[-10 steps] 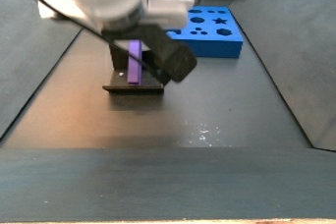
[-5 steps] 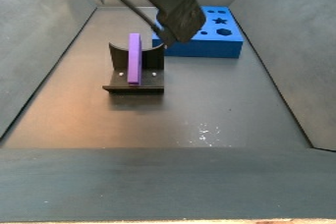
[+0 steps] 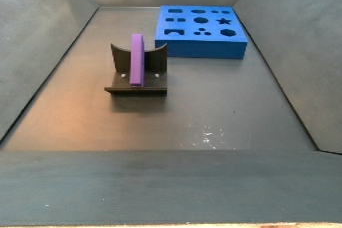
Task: Pick up the double-square object. Move up. Place the double-square object on the fixture. Regrasp the double-square object. Move to above the board. Insert the double-square object.
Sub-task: Regrasp the double-square object.
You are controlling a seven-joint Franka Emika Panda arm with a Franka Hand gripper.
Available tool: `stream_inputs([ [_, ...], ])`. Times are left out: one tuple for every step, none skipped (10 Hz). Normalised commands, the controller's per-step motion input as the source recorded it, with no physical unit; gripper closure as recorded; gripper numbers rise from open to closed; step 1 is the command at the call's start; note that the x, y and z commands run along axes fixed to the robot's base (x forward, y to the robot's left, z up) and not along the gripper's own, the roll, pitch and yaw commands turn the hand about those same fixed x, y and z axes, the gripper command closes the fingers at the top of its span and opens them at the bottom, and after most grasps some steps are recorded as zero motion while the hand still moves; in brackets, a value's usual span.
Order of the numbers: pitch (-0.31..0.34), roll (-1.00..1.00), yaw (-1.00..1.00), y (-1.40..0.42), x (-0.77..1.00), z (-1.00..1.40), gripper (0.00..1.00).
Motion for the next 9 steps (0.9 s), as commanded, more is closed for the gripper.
stream_inputs([
  [0.062,1.00,0.00,-0.04,-0.03,0.03,0.00],
  [0.060,1.00,0.00,-0.04,-0.02,0.01,0.00],
  [0.058,1.00,0.00,-0.04,-0.02,0.01,0.00],
  [0.053,1.00,0.00,-0.04,-0.03,0.01,0.00],
  [0.049,1.00,0.01,-0.03,-0.04,0.01,0.00],
  [0.043,1.00,0.01,-0.03,-0.04,0.01,0.00],
  [0.038,1.00,0.01,-0.03,-0.03,0.01,0.00],
  [0.032,1.00,0.01,-0.03,-0.02,0.00,0.00],
  [0.030,1.00,0.01,-0.02,-0.02,0.00,0.00],
])
